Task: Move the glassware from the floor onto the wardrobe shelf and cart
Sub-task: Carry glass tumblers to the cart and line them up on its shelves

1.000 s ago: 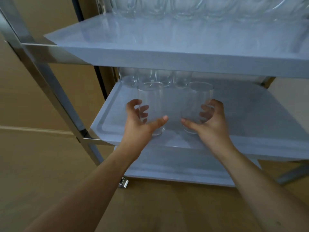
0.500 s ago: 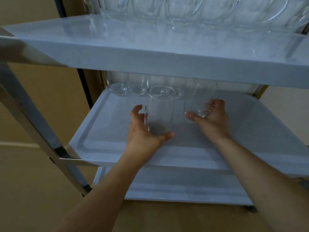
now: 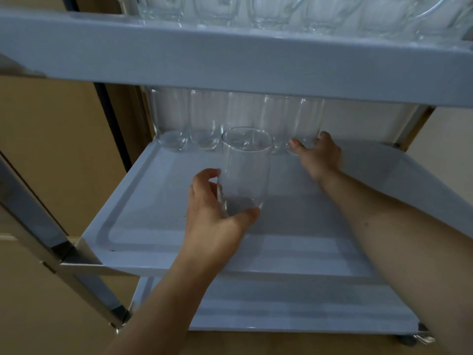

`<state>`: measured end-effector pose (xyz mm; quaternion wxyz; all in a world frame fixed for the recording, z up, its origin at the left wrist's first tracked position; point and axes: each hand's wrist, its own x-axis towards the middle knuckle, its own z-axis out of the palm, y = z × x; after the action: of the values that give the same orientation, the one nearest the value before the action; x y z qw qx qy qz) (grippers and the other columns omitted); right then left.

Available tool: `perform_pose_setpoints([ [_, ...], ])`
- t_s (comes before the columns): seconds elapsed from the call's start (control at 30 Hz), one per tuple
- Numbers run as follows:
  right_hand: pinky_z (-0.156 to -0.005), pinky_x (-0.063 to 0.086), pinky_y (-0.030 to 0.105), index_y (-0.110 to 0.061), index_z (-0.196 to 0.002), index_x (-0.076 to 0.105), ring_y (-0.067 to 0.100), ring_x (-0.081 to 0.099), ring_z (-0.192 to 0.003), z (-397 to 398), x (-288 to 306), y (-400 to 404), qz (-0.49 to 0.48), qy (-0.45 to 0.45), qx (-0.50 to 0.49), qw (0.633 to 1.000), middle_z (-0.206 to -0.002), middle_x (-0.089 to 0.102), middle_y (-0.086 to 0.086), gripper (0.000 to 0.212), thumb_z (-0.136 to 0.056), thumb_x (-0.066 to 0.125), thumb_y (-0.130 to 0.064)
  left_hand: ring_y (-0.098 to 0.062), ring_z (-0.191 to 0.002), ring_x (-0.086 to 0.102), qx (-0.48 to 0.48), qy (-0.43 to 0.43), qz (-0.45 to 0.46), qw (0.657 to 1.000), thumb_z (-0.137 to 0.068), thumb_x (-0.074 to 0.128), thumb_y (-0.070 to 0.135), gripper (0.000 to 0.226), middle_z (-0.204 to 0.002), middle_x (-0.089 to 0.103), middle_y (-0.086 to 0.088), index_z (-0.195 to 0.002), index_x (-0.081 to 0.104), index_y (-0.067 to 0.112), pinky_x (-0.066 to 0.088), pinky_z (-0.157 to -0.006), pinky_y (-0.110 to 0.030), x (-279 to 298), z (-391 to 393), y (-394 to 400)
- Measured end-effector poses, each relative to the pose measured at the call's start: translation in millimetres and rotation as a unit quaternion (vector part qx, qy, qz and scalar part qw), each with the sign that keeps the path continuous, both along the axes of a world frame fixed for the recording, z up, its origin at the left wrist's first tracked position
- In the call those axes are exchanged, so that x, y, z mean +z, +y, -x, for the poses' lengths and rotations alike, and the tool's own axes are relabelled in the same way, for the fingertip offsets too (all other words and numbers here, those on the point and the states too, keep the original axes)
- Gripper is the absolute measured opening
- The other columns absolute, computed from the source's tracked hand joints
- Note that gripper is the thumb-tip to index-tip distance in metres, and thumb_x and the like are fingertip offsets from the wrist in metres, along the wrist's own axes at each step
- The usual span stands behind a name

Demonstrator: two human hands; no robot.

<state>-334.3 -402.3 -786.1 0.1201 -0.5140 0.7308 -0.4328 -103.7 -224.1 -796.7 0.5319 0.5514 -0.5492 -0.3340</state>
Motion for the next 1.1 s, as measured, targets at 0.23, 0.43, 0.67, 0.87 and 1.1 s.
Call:
perform_pose_setpoints([
  [0.23, -0.103, 0.045, 0.038, -0.016, -0.127, 0.059, 0.025, 0.059, -0.119, -29, 23, 71, 0.113, -0.154, 0.000, 0.982, -0.124, 0.065, 0.006, 0.063, -0.085, 0.062, -0.063, -0.008, -0.106, 0.058, 0.022, -0.085, -0.006, 0.996, -0.062, 0.091, 0.048, 0.076, -0.114, 0.056, 0.018, -0.123, 0.048, 0.039, 0.052, -0.092, -0.031, 6, 5, 0],
  [0.43, -0.097, 0.049, 0.029, -0.042, -0.122, 0.048, 0.002, 0.060, -0.114, -74, 23, 158, 0.088, -0.211, 0.265, 0.937, -0.124, 0.062, -0.011, 0.078, -0.053, 0.078, -0.064, -0.019, -0.127, 0.044, -0.023, -0.277, 0.004, 0.961, -0.072, 0.080, 0.056, 0.095, -0.127, 0.062, 0.007, -0.153, 0.036, 0.033, 0.026, -0.086, -0.012, 7, 19, 6],
  [0.67, -0.093, 0.055, 0.039, -0.033, -0.120, 0.049, 0.011, 0.064, -0.100, -17, 20, 125, 0.112, -0.156, 0.127, 0.973, -0.112, 0.062, -0.007, 0.079, -0.055, 0.093, -0.049, -0.024, -0.142, 0.033, -0.072, -0.413, 0.016, 0.908, -0.082, 0.066, 0.063, 0.079, -0.153, 0.046, 0.006, -0.150, 0.043, 0.030, 0.029, -0.117, -0.038, 8, 23, 10],
  [0.87, -0.093, 0.052, 0.035, -0.028, -0.144, 0.042, 0.016, 0.060, -0.103, 48, 26, 69, 0.079, -0.101, 0.009, 0.992, -0.118, 0.057, -0.002, 0.100, -0.061, 0.090, -0.055, -0.020, -0.142, 0.034, -0.081, -0.425, 0.038, 0.901, -0.086, 0.059, 0.066, 0.058, -0.151, 0.047, 0.013, -0.135, 0.059, 0.036, 0.020, -0.118, -0.033, 1, 22, 9],
  [1.1, -0.101, 0.051, 0.037, -0.020, -0.133, 0.049, 0.013, 0.061, -0.109, 73, 21, 16, 0.071, -0.143, 0.008, 0.987, -0.126, 0.058, -0.003, 0.090, -0.060, 0.091, -0.052, -0.021, -0.140, 0.039, -0.083, -0.421, 0.046, 0.902, -0.086, 0.058, 0.067, 0.056, -0.143, 0.057, 0.012, -0.130, 0.065, 0.033, 0.021, -0.117, -0.033, 0, 21, 10],
])
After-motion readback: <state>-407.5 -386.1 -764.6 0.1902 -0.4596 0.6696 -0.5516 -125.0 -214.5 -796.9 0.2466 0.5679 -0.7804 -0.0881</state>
